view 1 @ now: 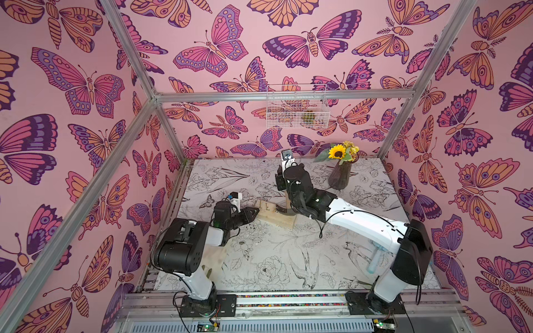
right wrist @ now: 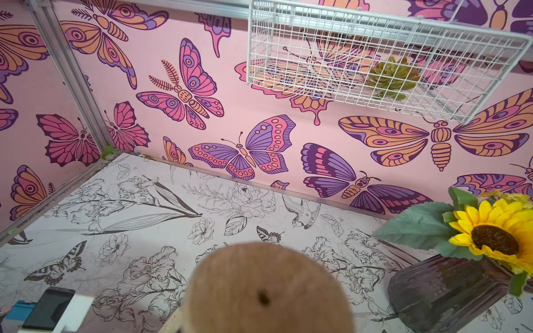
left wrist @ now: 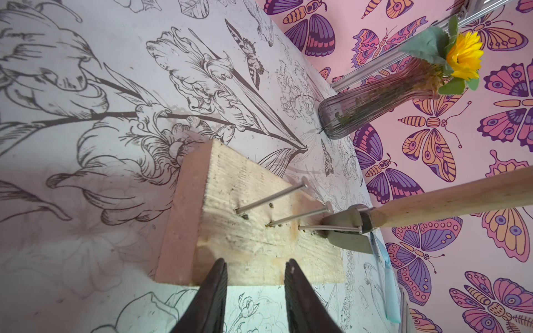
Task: Use a claw hammer to pull out a nail
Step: Remove the nail from the mounting plate.
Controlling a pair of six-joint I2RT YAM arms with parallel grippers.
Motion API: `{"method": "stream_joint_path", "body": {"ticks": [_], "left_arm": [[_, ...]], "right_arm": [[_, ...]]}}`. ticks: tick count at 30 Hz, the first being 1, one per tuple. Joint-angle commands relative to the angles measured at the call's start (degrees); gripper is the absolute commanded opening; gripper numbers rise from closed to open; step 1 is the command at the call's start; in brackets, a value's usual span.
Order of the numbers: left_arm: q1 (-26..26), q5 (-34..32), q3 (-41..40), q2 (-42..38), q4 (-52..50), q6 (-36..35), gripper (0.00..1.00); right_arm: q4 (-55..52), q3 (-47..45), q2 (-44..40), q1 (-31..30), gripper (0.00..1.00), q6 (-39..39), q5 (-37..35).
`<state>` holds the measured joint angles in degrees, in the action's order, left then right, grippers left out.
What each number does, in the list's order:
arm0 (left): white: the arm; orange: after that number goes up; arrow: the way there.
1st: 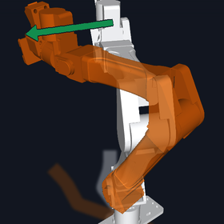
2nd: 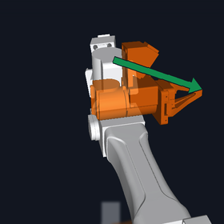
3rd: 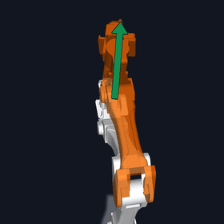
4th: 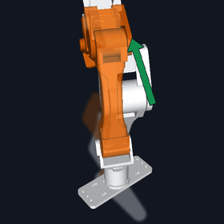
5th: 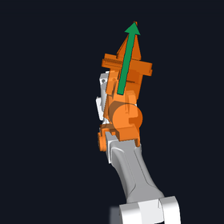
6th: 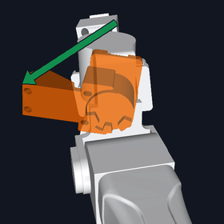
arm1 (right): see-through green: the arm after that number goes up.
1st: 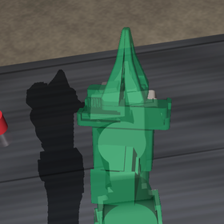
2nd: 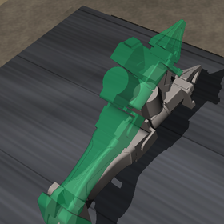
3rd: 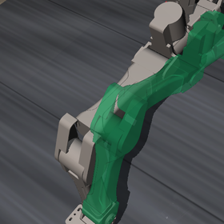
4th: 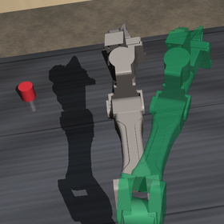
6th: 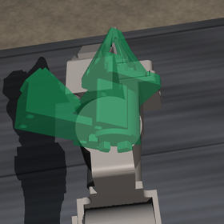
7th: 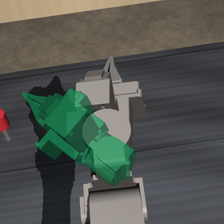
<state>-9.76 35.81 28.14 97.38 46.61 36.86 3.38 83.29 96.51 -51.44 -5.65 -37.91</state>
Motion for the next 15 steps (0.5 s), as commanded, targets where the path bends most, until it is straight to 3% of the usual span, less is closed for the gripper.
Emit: {"method": "stream_joint_path", "body": {"ticks": [1, 15], "left_arm": [[0.35, 1.54, -0.54, 0.58, 1.29, -1.24, 0.35], [0.51, 0.05, 2.47, -3.57, -4.38, -4.32, 0.36]], "right_arm": [[1.64, -0.8, -0.16, -0.16, 0.0, -3.84, 3.17], [3.13, -3.4, -1.15, 0.64, 0.0, -5.14, 5.45]]}}
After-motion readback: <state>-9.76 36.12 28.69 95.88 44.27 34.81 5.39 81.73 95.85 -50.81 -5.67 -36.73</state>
